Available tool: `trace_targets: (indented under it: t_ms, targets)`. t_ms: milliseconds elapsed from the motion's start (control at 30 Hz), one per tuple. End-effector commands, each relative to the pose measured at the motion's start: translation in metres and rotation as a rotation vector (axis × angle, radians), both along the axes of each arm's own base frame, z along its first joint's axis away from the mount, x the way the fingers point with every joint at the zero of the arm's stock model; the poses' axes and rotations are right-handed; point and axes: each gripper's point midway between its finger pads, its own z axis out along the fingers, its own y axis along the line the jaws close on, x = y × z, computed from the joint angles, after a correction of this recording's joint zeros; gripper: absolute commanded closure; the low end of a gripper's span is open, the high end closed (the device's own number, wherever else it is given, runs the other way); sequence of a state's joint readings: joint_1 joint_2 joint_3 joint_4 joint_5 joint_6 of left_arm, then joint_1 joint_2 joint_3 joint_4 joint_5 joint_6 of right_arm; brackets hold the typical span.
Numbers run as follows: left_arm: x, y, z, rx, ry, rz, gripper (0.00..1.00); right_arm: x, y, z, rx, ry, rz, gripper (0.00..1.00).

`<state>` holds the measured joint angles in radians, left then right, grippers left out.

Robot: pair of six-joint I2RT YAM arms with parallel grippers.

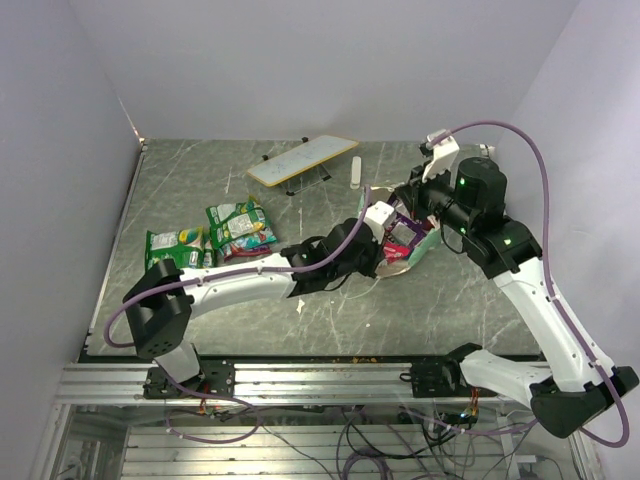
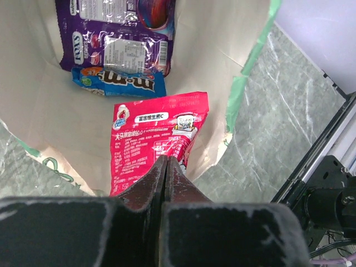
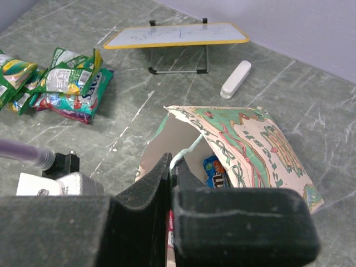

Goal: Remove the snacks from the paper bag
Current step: Take out the snack from the paper bag.

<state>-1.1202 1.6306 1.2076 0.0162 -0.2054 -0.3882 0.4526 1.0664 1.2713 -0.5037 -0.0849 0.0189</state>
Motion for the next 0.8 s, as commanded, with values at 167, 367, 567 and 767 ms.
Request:
trace_targets:
  t_ms: [167, 367, 567, 767]
  targets:
    - [0.001, 0.010, 0.055, -0.024, 0.019, -0.012, 0.93, 0.013, -0.007, 0.009, 0.024, -0.016, -0.077, 1.00]
    - [-0.011, 0.042, 0.101, -0.058, -0.009, 0.007, 0.93, 0.024, -0.007, 0.008, 0.024, -0.017, -0.107, 1.00]
    - [-0.015, 0.100, 0.132, -0.033, -0.018, 0.130, 0.93, 0.028, -0.010, 0.006, -0.001, -0.028, -0.115, 1.00]
    - [-0.009, 0.176, 0.119, 0.024, 0.031, 0.386, 0.93, 0.029, -0.010, 0.000, -0.021, 0.000, -0.115, 1.00]
